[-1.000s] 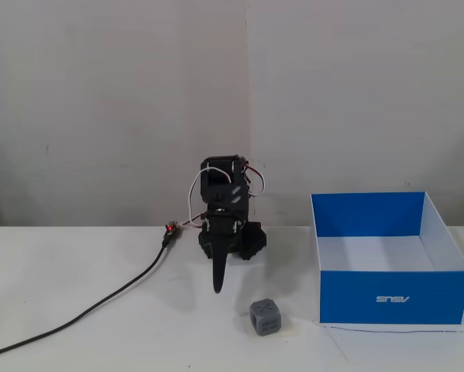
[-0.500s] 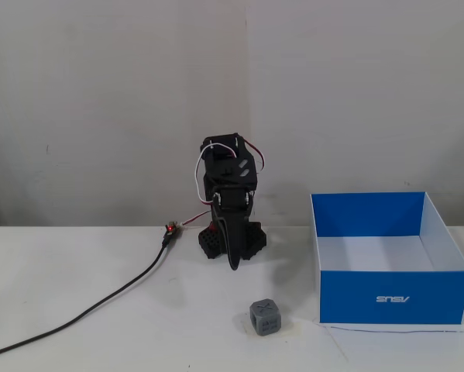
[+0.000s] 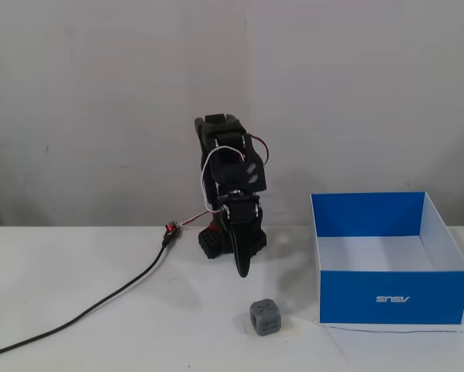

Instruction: Pick the gray block and keep it in the box.

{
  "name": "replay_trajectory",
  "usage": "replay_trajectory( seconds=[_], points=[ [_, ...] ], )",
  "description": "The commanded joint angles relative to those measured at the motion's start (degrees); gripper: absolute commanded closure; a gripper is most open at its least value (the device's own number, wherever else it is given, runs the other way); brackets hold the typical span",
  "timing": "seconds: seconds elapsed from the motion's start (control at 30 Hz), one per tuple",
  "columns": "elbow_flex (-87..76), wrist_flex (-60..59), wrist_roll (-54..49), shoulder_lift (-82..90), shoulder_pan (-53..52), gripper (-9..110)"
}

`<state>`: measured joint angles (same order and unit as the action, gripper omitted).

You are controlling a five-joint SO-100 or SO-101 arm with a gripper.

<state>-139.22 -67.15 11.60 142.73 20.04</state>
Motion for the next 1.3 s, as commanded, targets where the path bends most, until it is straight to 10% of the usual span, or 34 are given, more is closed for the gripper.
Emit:
replay_trajectory(
  seconds=[0.0, 0.27, 0.5, 1.27],
  points=[
    [7.7, -0.8, 0.5, -5.1, 0.8, 101],
    [12.0, -1.1, 1.4, -11.9, 4.0, 101],
    [15.4, -3.3, 3.1, -20.4, 7.5, 77],
    [19.9, -0.7, 3.1, -38.9, 7.7, 75]
  ],
)
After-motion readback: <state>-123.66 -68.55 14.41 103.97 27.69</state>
